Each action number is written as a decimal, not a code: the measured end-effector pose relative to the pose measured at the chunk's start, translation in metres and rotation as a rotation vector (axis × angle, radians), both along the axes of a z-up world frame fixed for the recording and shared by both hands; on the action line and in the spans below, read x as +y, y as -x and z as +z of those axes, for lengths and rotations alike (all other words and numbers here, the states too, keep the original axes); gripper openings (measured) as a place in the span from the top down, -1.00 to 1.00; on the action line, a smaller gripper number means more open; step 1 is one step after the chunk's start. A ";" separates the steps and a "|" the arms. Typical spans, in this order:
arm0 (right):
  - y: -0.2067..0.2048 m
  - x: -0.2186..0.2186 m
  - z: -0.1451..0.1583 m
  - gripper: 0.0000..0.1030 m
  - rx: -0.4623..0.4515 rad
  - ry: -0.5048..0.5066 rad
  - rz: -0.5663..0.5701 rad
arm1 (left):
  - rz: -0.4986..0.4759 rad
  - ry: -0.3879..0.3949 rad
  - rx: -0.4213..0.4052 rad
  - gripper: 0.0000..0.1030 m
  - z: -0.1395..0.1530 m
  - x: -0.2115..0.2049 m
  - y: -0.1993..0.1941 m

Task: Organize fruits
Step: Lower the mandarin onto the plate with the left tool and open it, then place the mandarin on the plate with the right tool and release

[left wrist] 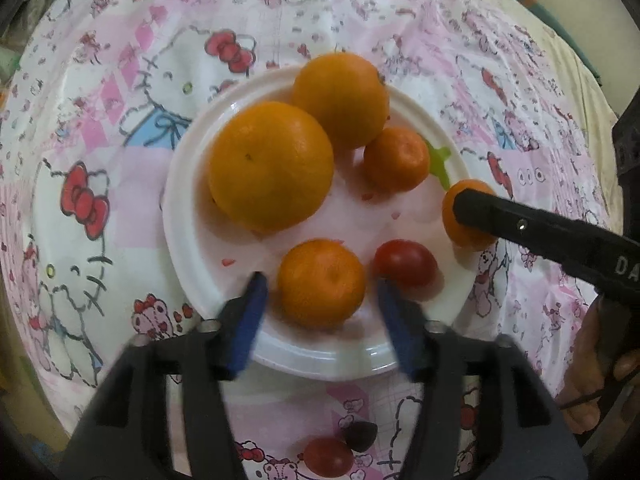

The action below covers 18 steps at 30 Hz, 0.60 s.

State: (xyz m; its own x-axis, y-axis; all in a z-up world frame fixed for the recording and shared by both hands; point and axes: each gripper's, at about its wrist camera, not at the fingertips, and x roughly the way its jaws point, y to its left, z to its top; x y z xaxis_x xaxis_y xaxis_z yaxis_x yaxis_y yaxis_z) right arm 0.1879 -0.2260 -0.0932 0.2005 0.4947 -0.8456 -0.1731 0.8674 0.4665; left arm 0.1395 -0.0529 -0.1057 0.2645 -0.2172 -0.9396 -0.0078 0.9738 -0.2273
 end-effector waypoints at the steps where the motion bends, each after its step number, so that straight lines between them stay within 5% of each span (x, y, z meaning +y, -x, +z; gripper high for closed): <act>1: 0.000 0.000 0.000 0.09 -0.003 0.004 0.001 | -0.004 -0.015 -0.012 -0.18 0.002 0.000 0.000; 9: -0.004 -0.001 0.002 0.08 0.006 0.011 -0.005 | 0.010 -0.014 -0.033 -0.22 0.017 0.010 0.010; 13: -0.005 0.000 0.006 -0.30 -0.003 -0.010 -0.015 | 0.061 0.012 -0.052 -0.40 0.037 0.027 0.019; 18: 0.000 -0.001 0.021 -0.30 -0.055 -0.002 -0.006 | 0.103 -0.037 -0.118 -0.40 0.057 0.041 0.030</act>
